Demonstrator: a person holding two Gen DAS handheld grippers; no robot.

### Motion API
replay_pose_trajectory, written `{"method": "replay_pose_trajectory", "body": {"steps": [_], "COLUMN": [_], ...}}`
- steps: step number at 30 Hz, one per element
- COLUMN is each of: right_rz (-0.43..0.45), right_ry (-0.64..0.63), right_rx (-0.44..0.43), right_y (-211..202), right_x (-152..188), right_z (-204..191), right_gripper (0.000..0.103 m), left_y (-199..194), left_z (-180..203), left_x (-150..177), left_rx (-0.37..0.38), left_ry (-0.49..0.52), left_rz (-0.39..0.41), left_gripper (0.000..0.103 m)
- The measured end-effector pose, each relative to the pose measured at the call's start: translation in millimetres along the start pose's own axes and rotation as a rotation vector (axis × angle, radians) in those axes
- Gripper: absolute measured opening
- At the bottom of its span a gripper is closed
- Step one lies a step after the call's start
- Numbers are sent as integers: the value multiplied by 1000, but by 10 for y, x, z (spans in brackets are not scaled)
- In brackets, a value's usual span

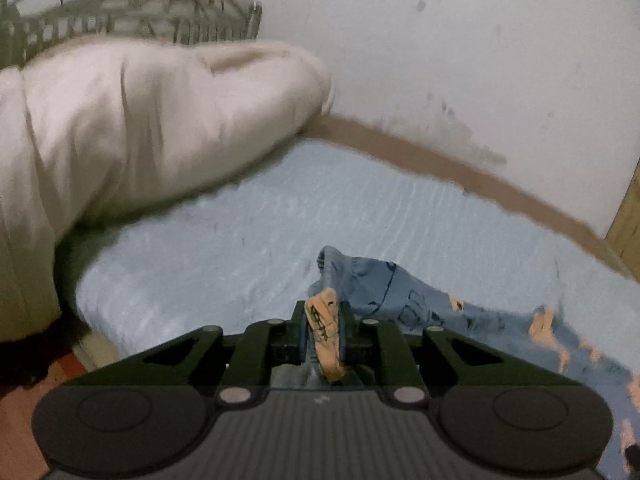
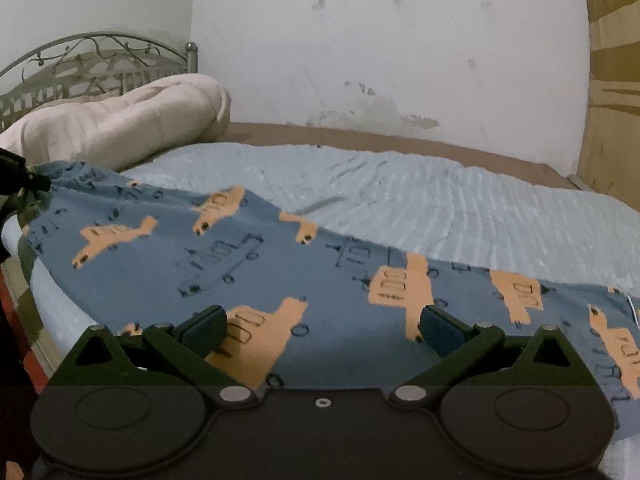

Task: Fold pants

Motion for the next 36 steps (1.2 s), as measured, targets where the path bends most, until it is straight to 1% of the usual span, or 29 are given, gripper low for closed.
{"method": "replay_pose_trajectory", "body": {"steps": [2, 4, 5, 6, 7, 8, 9, 10, 12, 14, 17, 19, 21, 23, 25, 27, 28, 29, 30, 32, 33, 36], "right_rz": [-8, -7, -4, -2, 2, 8, 15, 21, 30, 29, 10, 8, 2, -9, -23, -36, -39, -38, -42, -46, -43, -46], "right_ry": [5, 9, 8, 6, 5, 5, 4, 2, -6, -12, -26, -47, -72, -77, -62, -36, -19, 6, 21, 26, 42, 111], "right_rx": [-1, -4, -4, -4, -4, -2, 2, 7, 22, 30, 51, 67, 109, 164, 218, 280, 289, 281, 303, 384, 407, 476], "right_y": [23, 29, 22, 22, 17, 12, 7, 1, -4, 15, 72, 80, 68, 38, 0, -74, -115, -169, -213, -311, -379, -535], "right_x": [47, 79, 84, 85, 82, 78, 69, 64, 49, 43, 48, 63, 85, 126, 180, 269, 309, 354, 393, 478, 529, 663], "right_z": [19, 33, 37, 43, 41, 46, 46, 47, 40, 45, 75, 114, 187, 335, 518, 754, 862, 980, 1063, 1194, 1268, 1477], "right_gripper": [102, 102, 102, 102, 102, 102, 102, 102, 102, 102, 102, 102, 102, 102, 102, 102, 102, 102, 102, 102, 102, 102], "left_y": [70, 69, 49, 17, -15, -54, -101, -144, -195, -185, -73, 60, 221, 387, 575, 745, 813, 871, 929, 1006, 1077, 1058], "left_z": [-16, 15, 48, 66, 110, 163, 242, 322, 515, 750, 1152, 1451, 1743, 1966, 2169, 2291, 2337, 2369, 2399, 2418, 2423, 2362], "left_x": [47, 67, 65, 66, 60, 52, 43, 41, 50, 102, 256, 401, 544, 643, 728, 756, 756, 743, 719, 683, 640, 566], "left_rx": [-6, -20, -35, -45, -54, -62, -76, -85, -66, -2, 94, 153, 184, 161, 112, 64, 46, 37, 28, 13, 8, 13], "left_ry": [4, 28, 44, 60, 83, 105, 136, 164, 218, 258, 313, 358, 405, 441, 483, 516, 521, 520, 513, 497, 489, 439], "left_rz": [-21, -16, -5, 3, 19, 43, 79, 106, 143, 135, 71, 14, -52, -91, -119, -126, -123, -122, -126, -134, -139, -145], "left_gripper": [17, 23, 32, 48, 56, 67, 72, 73, 83, 84, 84, 84, 85, 85, 85, 86, 88, 90, 91, 92, 94, 93]}}
Point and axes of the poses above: each gripper's, at about its wrist camera, not at the fingertips, and y roughly the way its jaws point, z to its right, x to its underside, the point moved 2 cm from there along y, roughly the way its jaws point, and after that the axes turned 10 degrees about -y, right-handed, at the moved point
